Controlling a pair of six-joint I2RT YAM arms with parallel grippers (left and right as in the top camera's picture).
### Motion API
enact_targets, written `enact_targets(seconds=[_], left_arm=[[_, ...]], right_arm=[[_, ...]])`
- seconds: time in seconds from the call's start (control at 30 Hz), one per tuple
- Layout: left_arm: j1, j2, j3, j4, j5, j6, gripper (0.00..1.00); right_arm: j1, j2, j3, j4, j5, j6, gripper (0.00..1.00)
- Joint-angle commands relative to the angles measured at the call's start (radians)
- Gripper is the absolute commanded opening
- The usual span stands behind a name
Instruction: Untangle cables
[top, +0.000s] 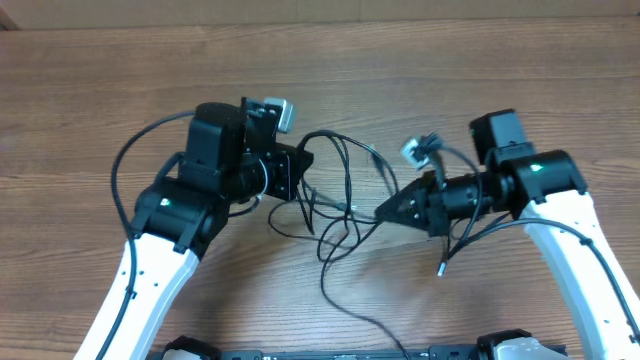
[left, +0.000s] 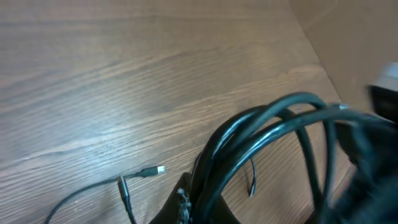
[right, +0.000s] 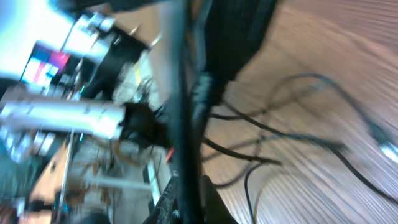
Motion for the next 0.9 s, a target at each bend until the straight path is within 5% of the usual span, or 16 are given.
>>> enact_targets(seconds=[0.0,0.17,0.23,0.5,0.67,0.87], left_arm=[[0.010,-0.067,0.126,-0.030,-0.197,0.024,0.04],[0.010,-0.093,0.239,-0.072,-0.393,0.054,0.04],[0.010,-0.096,0.278,-0.064,-0.410,0.054,0.04],[0.010,-0.095,0.356,0.136,-0.405,0.105,0.04],[0.010,-0.095,0.378,0.228,-0.308,0.201,0.04],[0.010,-0.082,0.377,0.092,-0.097,0.268,0.04]], right_arm=[[-0.064,-0.019,0.023,-0.013,0.098,0.099,0.04],[-0.118,-0.018,0.023,-0.012,0.103,0.098,0.25],[-0.132,-0.018,0.023,-0.009,0.119,0.098,0.49],[-0.135,-0.018,0.023,-0.008,0.173,0.099,0.99],[-0.135,-0.018,0.023,-0.013,0.183,0.099,1.00],[-0.134,-0.018,0.023,0.073,0.005,0.091,1.00]])
